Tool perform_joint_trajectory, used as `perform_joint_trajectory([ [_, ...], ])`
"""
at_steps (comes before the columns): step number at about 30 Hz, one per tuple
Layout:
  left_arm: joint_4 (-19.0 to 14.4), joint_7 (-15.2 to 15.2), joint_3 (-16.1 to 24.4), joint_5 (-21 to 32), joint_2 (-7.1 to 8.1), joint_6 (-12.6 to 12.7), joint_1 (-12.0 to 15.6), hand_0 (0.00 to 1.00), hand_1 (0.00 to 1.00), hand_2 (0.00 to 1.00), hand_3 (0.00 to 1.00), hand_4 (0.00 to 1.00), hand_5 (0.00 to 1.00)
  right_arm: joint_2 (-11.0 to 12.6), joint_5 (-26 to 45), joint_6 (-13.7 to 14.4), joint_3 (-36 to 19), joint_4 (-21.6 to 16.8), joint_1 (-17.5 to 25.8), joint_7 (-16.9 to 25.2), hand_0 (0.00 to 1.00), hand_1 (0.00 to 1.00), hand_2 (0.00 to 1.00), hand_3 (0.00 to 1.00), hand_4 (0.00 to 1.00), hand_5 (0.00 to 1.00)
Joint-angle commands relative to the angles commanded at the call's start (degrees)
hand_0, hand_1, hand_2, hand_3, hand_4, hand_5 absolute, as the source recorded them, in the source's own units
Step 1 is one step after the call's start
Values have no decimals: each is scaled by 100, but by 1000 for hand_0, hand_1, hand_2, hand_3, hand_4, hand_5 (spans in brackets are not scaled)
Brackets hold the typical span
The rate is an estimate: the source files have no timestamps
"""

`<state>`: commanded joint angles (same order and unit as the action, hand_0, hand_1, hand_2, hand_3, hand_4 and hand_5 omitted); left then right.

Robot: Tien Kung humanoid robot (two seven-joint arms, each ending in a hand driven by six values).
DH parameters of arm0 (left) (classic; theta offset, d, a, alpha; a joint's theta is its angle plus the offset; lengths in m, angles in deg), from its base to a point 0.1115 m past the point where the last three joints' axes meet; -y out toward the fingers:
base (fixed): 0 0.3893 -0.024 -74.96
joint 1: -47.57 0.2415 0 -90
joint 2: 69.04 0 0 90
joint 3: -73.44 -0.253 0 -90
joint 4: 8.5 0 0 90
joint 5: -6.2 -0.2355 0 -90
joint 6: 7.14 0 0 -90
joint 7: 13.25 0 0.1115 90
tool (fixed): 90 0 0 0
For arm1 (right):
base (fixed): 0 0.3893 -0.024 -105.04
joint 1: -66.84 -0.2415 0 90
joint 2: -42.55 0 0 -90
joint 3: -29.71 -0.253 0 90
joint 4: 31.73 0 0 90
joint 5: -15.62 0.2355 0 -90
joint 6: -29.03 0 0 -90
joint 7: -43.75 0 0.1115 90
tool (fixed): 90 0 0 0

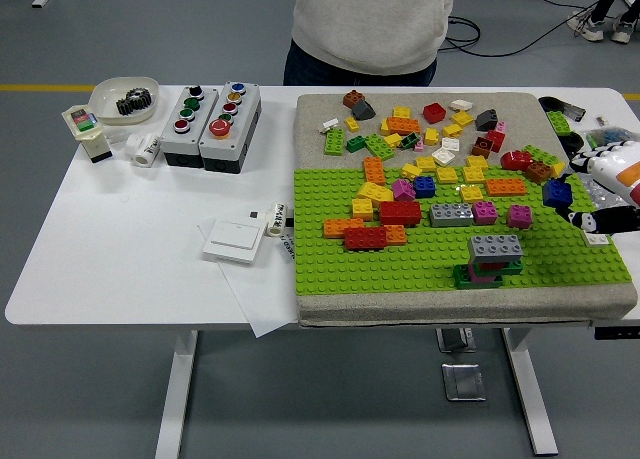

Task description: Pick up the brick,pile it on top of brick,press brick,pick up the brick,pile it on top of brick,press brick

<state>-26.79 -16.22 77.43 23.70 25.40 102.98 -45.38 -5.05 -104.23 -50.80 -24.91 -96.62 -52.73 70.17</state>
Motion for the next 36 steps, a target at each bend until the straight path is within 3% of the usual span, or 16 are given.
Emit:
perform_joint_trajectory([
  [8,1,-9,-12,17,2,-5,1,617,723,691,553,572,619,263,21,-180,-180,-989,389,-98,623,617,647,503,619,433],
  [13,2,-1,-2,-10,5,-3,6,617,723,690,553,572,618,372,60,-214,-150,-1298,494,-72,623,618,648,504,625,426],
  [36,-9,43,42,-96,5,45,34,617,723,688,553,567,607,297,52,-272,395,-1070,276,50,620,631,667,521,677,424],
])
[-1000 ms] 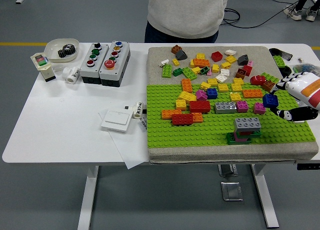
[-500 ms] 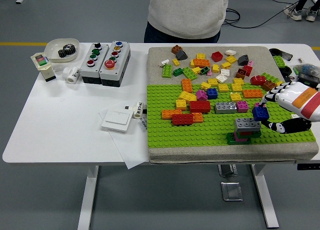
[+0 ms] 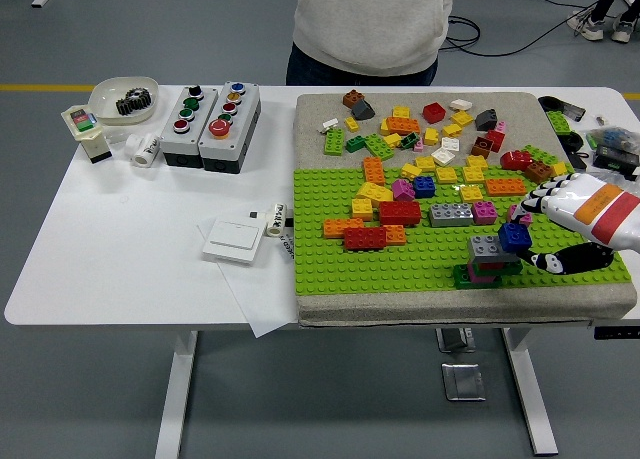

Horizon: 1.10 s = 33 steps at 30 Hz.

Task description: Pick up the brick,pile it on top of brick,press brick,pick up the brick,pile it on top of brick,press brick

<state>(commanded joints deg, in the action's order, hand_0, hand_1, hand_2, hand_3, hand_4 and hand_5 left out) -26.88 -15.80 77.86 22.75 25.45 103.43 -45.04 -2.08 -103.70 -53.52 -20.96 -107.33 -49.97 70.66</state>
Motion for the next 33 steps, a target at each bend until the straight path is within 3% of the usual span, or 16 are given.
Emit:
perform_joint_trajectory([
  [33,-14,-24,-42,72,6,0,-53,618,723,691,552,566,607,-42,-111,14,253,133,-268,68,618,637,684,541,714,416],
])
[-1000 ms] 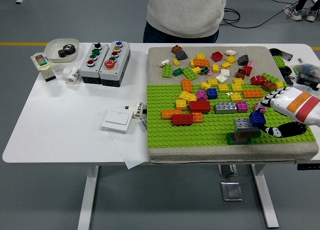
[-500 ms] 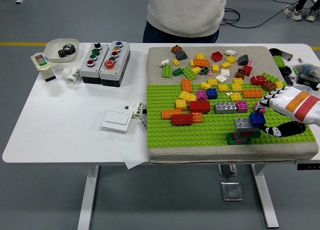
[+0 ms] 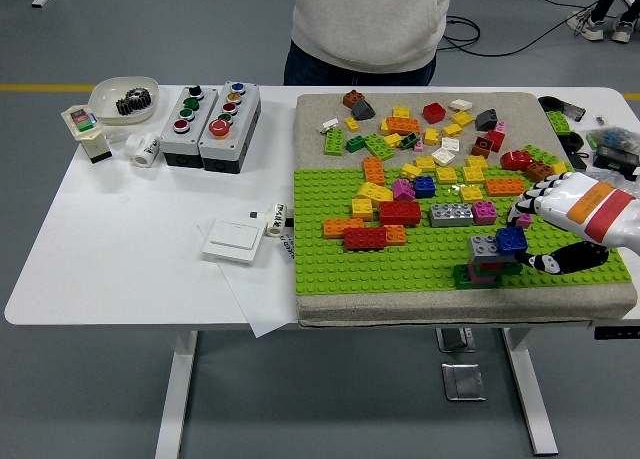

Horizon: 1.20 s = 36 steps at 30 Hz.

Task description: Pick up the brick,pile it on top of brick,press brick,pick up the brick,pile it on top of brick,press brick

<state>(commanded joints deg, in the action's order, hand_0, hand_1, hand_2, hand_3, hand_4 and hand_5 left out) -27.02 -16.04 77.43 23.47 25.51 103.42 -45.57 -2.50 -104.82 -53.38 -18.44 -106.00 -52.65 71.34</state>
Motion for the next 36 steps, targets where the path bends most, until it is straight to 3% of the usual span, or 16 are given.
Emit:
perform_joint_trajectory([
  [36,-5,-17,-24,36,4,-4,-17,617,722,689,552,566,607,-24,-38,-92,-56,37,-20,25,612,648,723,678,746,410],
])
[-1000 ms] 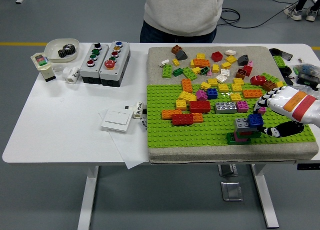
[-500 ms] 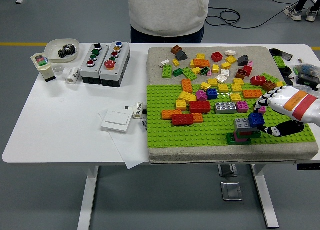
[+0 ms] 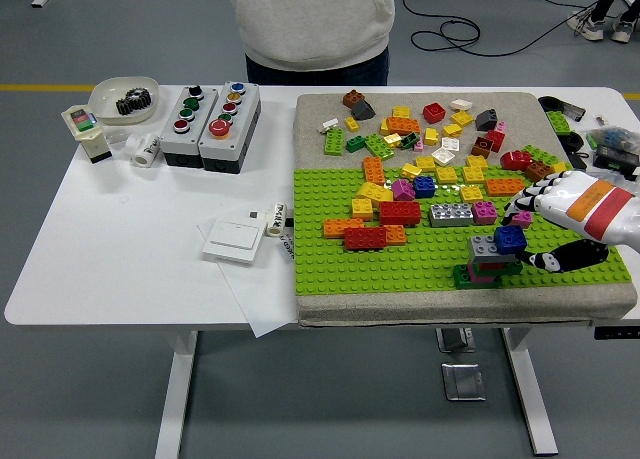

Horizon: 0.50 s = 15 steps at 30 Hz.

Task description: Pick up the brick,pile it on top of brick,press brick,pick up the brick,pile it on top of brick,press brick

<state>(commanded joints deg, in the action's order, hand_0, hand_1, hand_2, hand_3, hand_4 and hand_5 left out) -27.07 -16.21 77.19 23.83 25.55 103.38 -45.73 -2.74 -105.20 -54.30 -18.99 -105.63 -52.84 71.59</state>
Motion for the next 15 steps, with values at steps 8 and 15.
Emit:
perform_joint_trajectory([
  [8,2,18,24,-43,-2,4,13,617,722,688,552,566,606,40,-29,0,-100,-105,63,21,612,652,734,712,769,407],
  [15,7,27,43,-78,-3,10,33,617,722,689,552,566,607,95,-29,33,-457,-324,330,14,638,666,754,816,822,407],
])
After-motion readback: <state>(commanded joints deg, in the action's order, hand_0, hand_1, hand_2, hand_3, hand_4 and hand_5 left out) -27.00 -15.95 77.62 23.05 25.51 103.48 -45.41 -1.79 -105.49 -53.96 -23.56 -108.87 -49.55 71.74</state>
